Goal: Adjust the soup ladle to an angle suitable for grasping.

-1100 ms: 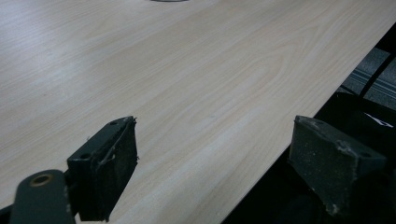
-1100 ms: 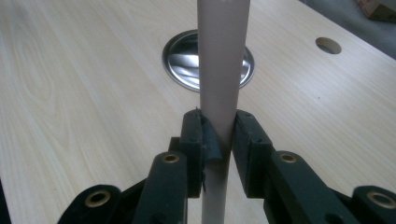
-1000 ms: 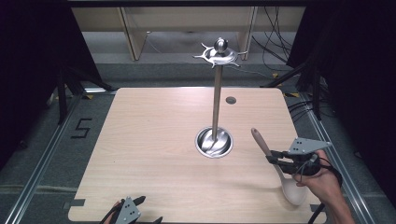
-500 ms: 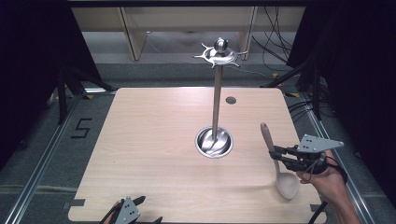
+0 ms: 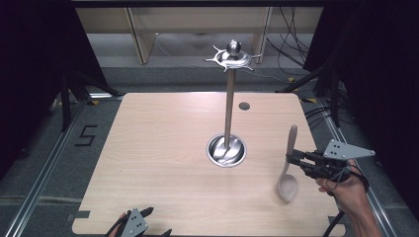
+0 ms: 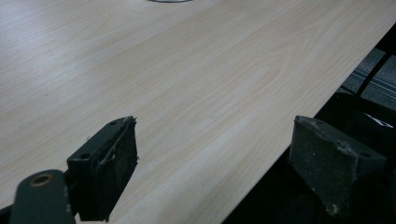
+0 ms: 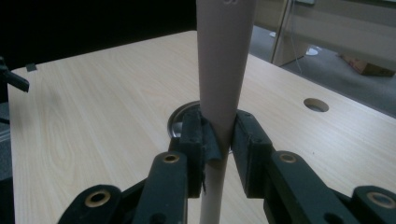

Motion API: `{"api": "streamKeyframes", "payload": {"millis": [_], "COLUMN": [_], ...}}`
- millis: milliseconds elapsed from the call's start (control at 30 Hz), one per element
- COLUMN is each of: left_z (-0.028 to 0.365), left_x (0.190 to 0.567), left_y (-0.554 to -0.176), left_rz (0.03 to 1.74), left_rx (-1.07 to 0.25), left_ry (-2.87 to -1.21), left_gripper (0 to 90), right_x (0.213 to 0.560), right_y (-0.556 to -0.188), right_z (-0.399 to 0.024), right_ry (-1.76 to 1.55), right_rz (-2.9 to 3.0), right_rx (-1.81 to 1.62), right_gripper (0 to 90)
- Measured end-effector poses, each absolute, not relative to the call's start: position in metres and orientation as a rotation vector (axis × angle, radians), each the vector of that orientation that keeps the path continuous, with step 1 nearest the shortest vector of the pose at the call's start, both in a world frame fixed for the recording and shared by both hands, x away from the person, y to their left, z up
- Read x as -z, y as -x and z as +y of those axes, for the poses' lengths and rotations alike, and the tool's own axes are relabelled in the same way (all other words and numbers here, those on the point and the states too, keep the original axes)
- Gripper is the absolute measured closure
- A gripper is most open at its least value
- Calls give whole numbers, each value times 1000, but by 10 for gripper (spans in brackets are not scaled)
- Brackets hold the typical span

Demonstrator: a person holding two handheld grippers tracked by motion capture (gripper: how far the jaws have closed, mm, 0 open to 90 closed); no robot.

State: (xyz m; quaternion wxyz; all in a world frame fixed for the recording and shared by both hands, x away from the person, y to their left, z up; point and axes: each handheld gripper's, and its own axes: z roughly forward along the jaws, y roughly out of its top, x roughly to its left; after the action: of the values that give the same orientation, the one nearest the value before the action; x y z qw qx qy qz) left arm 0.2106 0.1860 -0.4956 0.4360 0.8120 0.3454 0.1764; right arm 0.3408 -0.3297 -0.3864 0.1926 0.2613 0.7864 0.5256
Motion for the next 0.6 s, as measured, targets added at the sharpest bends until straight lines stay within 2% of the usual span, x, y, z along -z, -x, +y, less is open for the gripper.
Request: {"api": "streamKeyframes", "payload": {"millis": [600], "left_z": [187], "left_x": [496], "left_y": [-211], "left_rz": [872], "left_rx": [-430], "left_ry": [-2031], "left_gripper": [148], "right_x": [372], "right_y": [-348], "right_z": [-303], "right_ry": [-725], "right_rz": [2117], "right_rx": [-1595], "right_gripper": [754]}}
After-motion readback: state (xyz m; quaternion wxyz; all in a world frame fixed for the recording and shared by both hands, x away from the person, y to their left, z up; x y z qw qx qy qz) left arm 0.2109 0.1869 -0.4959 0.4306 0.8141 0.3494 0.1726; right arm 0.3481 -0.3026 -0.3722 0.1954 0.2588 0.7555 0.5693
